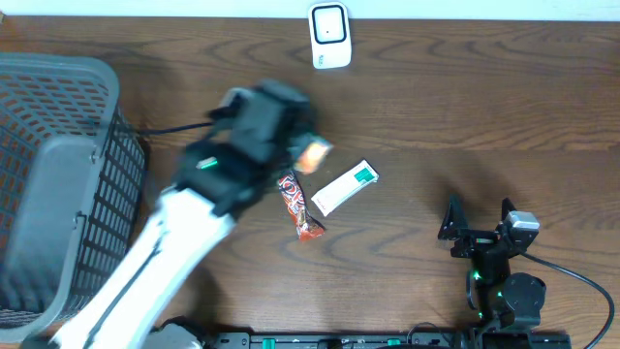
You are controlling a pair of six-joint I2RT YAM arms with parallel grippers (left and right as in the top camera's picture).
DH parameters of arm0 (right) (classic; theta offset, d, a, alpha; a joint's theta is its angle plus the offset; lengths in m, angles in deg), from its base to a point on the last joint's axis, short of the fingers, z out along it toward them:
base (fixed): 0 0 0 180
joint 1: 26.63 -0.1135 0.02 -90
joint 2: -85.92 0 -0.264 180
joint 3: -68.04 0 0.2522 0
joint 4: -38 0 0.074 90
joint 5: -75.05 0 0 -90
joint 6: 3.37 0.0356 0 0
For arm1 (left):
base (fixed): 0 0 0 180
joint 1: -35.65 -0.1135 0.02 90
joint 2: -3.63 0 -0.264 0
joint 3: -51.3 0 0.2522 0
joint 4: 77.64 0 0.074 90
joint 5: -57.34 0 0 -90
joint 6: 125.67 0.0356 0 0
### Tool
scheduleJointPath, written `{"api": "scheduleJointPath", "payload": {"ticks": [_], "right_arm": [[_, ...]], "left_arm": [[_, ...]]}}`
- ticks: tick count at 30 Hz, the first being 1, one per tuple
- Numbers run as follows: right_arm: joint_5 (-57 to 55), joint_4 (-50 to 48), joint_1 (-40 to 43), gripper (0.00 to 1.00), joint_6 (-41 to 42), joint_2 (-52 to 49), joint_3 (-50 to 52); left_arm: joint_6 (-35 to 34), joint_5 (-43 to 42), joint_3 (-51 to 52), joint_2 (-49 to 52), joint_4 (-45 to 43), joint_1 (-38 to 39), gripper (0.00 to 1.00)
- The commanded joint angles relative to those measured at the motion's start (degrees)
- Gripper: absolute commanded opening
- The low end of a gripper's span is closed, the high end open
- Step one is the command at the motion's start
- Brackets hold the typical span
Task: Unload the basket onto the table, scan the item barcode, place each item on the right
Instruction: 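Carry the orange box toward the scanner with the left gripper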
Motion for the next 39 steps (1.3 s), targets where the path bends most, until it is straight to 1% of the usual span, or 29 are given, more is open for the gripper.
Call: {"api": "scheduleJointPath", "payload": {"ticks": [1,3,5,7,9,12,14,16,25,27,28,31,32,35,36,37,39], "right_arm": [[-0.3,0.2,0.5,0.99,0.5,0.2,0.1],[-0.3,0.2,0.5,0.99,0.5,0.2,0.1],[-0.3,0.2,0.5,0.99,0.5,0.2,0.1],[-0.3,0.2,0.5,0.99,0.5,0.2,0.1],[-0.3,0.2,0.5,0.99,0.5,0.2,0.1],[-0.3,0.2,0.5,0.99,0.5,0.2,0.1],[-0.3,0.2,0.5,0.99,0.5,0.2,0.1],[-0.3,0.2,0.5,0.99,0.5,0.2,0.1],[-0.3,0.2,0.5,0.99,0.5,0.2,0.1],[-0.3,0.2,0.5,0.99,0.5,0.2,0.1],[-0.3,0.2,0.5,0.99,0.5,0.2,0.1],[-0.3,0.2,0.5,0.99,0.5,0.2,0.1],[-0.3,0.2,0.5,0.99,0.5,0.2,0.1],[-0.3,0.2,0.5,0.99,0.5,0.2,0.1],[-0.3,0.2,0.5,0.99,0.5,0.2,0.1],[-0.3,0.2,0.5,0.99,0.5,0.2,0.1],[-0.3,0.2,0.5,0.99,0.5,0.2,0.1]], "left_arm": [[-9.5,4.0,0.6,8.4,-5.1,4.0,0.32],[-12.7,3.9,0.6,13.4,-8.3,5.4,0.32],[-17.4,3.0,0.6,18.1,-10.6,6.4,0.32],[-21.9,0.1,0.6,22.2,-13.1,7.0,0.32],[-24.9,-3.0,0.6,25.6,-16.4,7.4,0.32],[-29.4,-7.9,0.6,29.8,-21.6,7.8,0.30],[-31.5,-10.2,0.6,32.0,-24.7,8.2,0.29],[-32.6,-10.5,0.6,33.4,-26.8,8.7,0.29],[-39.3,-8.5,0.6,36.0,-27.7,10.4,0.29],[-40.6,-8.5,0.6,36.6,-28.2,10.9,0.36],[-40.6,-8.5,0.6,36.8,-28.8,11.0,0.42],[-40.6,-8.5,0.6,37.4,-30.0,11.9,0.47],[-40.6,-8.5,0.6,37.5,-30.4,12.3,0.52],[-39.5,-8.5,0.6,37.6,-30.5,13.5,0.80],[-38.1,-8.5,0.6,37.6,-30.9,13.7,0.85],[-36.9,-8.5,0.6,37.6,-31.5,13.8,0.88],[-34.2,-8.5,0.5,37.5,-32.3,13.7,0.90]]}}
